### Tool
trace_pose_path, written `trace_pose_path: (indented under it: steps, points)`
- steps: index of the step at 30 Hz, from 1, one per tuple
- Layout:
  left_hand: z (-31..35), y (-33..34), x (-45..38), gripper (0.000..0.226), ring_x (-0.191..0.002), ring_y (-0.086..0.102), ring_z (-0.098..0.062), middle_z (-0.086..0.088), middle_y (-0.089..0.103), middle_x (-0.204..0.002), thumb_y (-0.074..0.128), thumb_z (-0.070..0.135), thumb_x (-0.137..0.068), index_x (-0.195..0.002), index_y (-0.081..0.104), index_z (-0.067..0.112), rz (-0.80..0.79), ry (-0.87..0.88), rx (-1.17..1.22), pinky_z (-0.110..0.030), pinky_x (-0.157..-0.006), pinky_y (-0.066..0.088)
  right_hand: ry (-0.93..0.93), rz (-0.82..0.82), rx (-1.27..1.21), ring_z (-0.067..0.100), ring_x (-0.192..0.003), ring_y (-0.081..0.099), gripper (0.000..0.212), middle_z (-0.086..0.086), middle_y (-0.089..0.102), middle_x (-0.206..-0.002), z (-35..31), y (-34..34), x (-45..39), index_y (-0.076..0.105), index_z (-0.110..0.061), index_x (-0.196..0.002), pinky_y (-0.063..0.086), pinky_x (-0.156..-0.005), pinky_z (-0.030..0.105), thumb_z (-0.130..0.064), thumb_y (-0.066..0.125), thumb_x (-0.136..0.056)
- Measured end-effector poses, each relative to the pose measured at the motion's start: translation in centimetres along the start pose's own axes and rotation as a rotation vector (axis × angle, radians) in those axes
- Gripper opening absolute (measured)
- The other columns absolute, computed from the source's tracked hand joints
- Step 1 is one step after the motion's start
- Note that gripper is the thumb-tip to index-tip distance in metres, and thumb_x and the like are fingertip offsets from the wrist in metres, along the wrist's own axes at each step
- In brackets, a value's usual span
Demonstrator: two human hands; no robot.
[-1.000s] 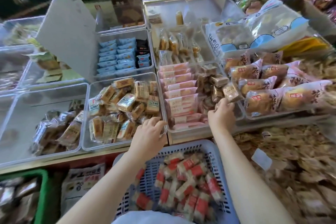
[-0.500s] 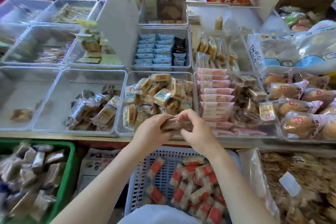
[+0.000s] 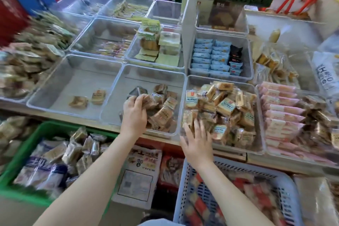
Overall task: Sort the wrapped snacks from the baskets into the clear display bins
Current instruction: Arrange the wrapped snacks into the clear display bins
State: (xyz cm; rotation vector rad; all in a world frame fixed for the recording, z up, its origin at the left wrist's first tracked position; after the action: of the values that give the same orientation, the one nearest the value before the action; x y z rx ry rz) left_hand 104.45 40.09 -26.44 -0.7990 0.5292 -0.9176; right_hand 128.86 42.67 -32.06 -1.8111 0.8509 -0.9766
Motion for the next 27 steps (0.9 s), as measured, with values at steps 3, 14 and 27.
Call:
trace_pose_path:
  steps: [3, 14, 27]
  points:
    - [-3.2, 3.2, -1.0, 0.069, -0.150, -0.002, -0.032, -0.015, 0.003, -0.163, 0.048, 0.033, -0.100, -0.157, 0.013, 0.018, -0.286, -0.053, -0.118, -0.047, -0.120, 0.013, 0.007, 0.012, 0.138, 0.025, -0.153, -0.017, 0.059, 0.004, -0.010, -0.168, 0.1, 0.5, 0.0, 0.009, -0.037, -0.159, 0.002, -0.122, 0.048, -0.055, 0.024, -0.105]
    - [-2.2, 5.5, 3.2, 0.049, -0.131, 0.045, -0.028, -0.008, 0.042, -0.149, 0.029, 0.039, -0.103, -0.152, 0.030, 0.036, -0.449, 0.327, -0.395, -0.046, -0.103, 0.033, 0.058, 0.040, 0.218, 0.026, -0.154, -0.010, 0.059, 0.007, 0.000, -0.168, 0.1, 0.8, -0.2, 0.015, -0.035, -0.158, 0.009, -0.121, 0.052, -0.050, 0.031, -0.104]
    - [-1.9, 5.9, 1.8, 0.064, -0.145, 0.032, -0.024, 0.000, 0.024, -0.163, 0.020, 0.063, -0.099, -0.153, 0.028, 0.029, -0.563, 0.256, -0.508, -0.048, -0.112, 0.029, 0.049, -0.075, 0.199, 0.023, -0.151, -0.025, 0.064, 0.003, -0.018, -0.166, 0.0, 0.8, -0.2, 0.000, -0.039, -0.157, 0.002, -0.122, 0.054, -0.053, 0.030, -0.103]
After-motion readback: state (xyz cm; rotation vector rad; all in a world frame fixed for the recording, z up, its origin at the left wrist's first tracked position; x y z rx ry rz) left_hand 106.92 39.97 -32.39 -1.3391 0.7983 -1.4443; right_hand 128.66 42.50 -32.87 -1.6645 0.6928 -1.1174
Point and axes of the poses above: each hand's wrist, its own x-axis away from the middle knuckle, its own y-axis out of the palm, z = x × y, the point moved 8 cm from there along -x, towards the middle knuckle
